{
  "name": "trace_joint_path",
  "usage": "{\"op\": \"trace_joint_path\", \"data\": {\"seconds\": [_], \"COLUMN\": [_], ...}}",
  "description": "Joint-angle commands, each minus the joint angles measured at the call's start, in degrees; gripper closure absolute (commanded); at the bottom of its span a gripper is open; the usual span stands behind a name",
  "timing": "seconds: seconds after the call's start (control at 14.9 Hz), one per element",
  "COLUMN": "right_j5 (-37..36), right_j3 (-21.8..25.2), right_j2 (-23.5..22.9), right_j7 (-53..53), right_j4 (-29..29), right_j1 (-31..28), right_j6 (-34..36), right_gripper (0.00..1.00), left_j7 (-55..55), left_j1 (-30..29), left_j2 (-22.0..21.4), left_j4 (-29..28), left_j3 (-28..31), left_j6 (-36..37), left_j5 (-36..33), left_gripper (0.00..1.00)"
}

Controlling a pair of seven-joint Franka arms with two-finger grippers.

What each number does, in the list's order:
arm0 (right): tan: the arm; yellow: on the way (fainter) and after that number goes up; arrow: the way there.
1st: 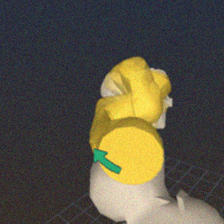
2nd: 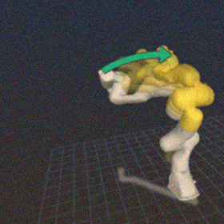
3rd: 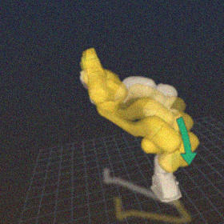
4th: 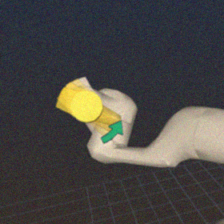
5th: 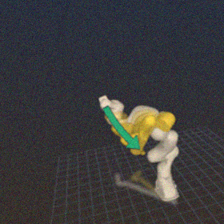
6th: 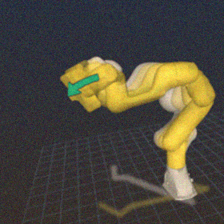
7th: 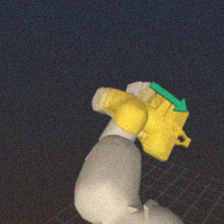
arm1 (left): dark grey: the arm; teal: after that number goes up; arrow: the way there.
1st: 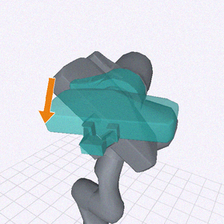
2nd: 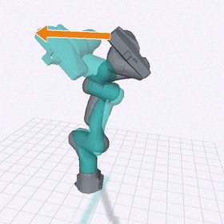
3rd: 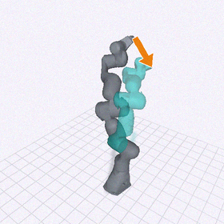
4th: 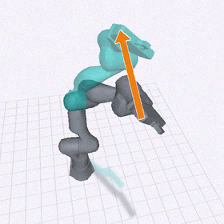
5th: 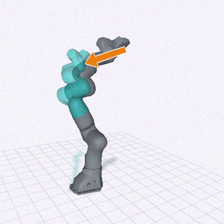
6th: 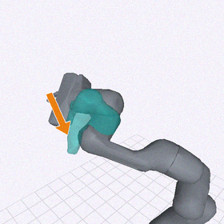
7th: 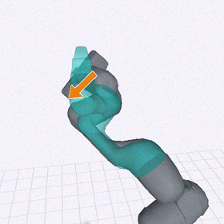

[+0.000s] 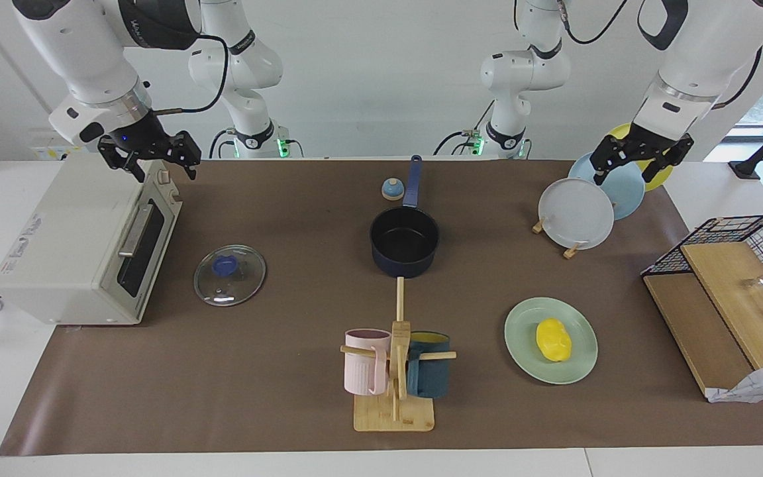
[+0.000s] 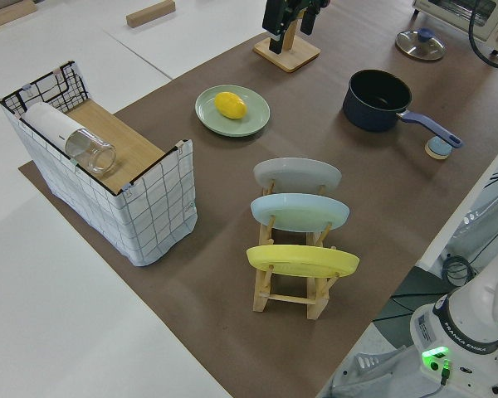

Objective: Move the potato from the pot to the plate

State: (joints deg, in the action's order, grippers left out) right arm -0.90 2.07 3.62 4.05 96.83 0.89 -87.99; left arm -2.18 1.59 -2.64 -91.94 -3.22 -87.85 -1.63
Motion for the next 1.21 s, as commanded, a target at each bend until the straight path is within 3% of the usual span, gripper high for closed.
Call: {"op": "trace_joint_path", "data": {"seconds": [0.0, 1.14], "right_j5": [0.20, 0.20], "right_j3": [0.13, 0.13], "right_j2": [0.34, 0.34], "right_j7": [-0.63, -0.63], "right_j4": [0.55, 0.46], "right_j1": [-0.01, -0.01], "right_j6": [-0.25, -0.25], "right_gripper": [0.00, 0.00], "left_j7": [-0.98, -0.72], "left_j1": [-0.01, 2.45], "left_j2": [-1.31, -0.61], "left_j4": [-2.54, -2.54], "left_j3": [-0.21, 1.72], "left_j6": [1.11, -0.39], "left_j5": [0.83, 3.04], "left_gripper": [0.00, 0.00]}}
